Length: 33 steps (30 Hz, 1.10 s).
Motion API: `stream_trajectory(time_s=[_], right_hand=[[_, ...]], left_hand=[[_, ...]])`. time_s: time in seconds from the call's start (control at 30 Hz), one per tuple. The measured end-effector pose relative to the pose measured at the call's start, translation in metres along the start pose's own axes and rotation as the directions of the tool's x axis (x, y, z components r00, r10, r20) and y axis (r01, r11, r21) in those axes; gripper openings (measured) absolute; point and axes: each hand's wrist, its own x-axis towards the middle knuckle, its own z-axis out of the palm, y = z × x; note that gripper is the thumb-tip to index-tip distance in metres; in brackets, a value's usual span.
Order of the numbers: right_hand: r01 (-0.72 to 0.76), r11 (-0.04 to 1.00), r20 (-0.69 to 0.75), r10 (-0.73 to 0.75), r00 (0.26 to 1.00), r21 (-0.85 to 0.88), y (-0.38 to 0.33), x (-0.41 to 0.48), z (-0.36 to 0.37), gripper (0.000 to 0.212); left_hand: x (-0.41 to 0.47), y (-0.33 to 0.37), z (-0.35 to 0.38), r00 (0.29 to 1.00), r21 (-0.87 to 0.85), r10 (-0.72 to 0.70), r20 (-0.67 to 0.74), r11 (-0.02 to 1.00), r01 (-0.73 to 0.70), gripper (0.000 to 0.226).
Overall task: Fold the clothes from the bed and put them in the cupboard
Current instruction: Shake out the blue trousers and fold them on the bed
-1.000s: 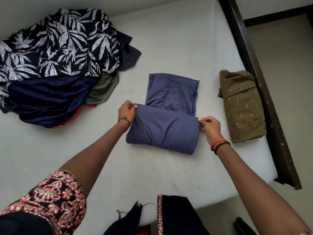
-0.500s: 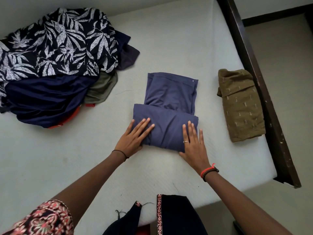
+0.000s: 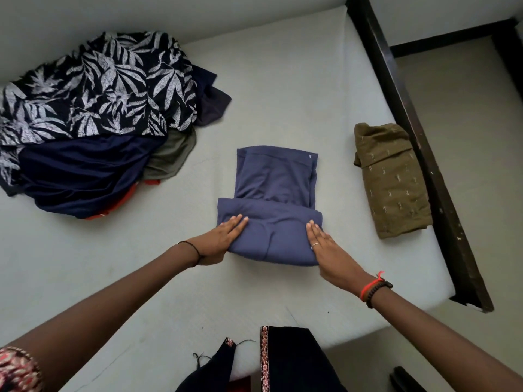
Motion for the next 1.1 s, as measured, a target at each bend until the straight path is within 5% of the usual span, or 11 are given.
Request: stream_trajectory(time_s=[0.1, 0.2, 0.33, 0.4, 0.53, 0.63, 0.77, 1.0, 1.1], right_hand=[[-0.069, 0.963, 0.287, -0.009, 0.958, 0.260, 0.006, -0.009, -0.030, 0.070], [-0.177, 0.886, 0.399, -0.010, 0.917, 0.428, 0.014, 0.003, -0.055, 0.063], [-0.281, 0.845, 0.452, 0.053, 0.890, 0.456, 0.030, 0.040, -0.093, 0.024], [-0.366, 0.755, 0.444, 0.111, 0.889, 0.544, 0.039, 0.058, -0.107, 0.016], [-0.440, 0.565, 0.351, 0.265, 0.898, 0.698, 0.061, 0.093, -0.113, 0.031], [-0.478, 0.505, 0.317, 0.374, 0.872, 0.718, 0.077, 0.107, -0.108, 0.026], [-0.501, 0.278, 0.301, 0.536, 0.789, 0.819, 0.074, 0.111, -0.098, 0.025], [-0.363, 0.042, 0.274, 0.577, 0.770, 0.931, 0.064, 0.112, -0.069, 0.037], [-0.253, -0.020, 0.205, 0.650, 0.731, 0.967, 0.058, 0.119, -0.059, 0.028]], left_hand=[[-0.018, 0.011, -0.026, 0.980, -0.150, -0.057, 0.189, 0.985, 0.086, 0.077], [-0.021, 0.014, -0.060, 0.951, -0.226, -0.109, 0.289, 0.958, 0.178, 0.062], [-0.002, -0.003, -0.101, 0.972, -0.369, -0.104, 0.211, 0.912, 0.178, 0.054], [0.013, -0.018, -0.116, 0.980, -0.417, -0.152, 0.130, 0.888, 0.193, 0.050], [0.044, -0.048, -0.134, 0.962, -0.562, -0.269, -0.052, 0.804, 0.194, 0.025], [0.064, -0.069, -0.130, 0.901, -0.581, -0.394, -0.182, 0.782, 0.224, 0.020], [0.067, -0.065, -0.103, 0.761, -0.661, -0.572, -0.306, 0.703, 0.263, 0.030], [0.079, -0.061, -0.065, 0.607, -0.950, -0.765, -0.216, 0.308, 0.050, 0.025], [0.095, -0.064, -0.074, 0.578, -0.969, -0.796, -0.180, 0.244, 0.033, 0.031]])
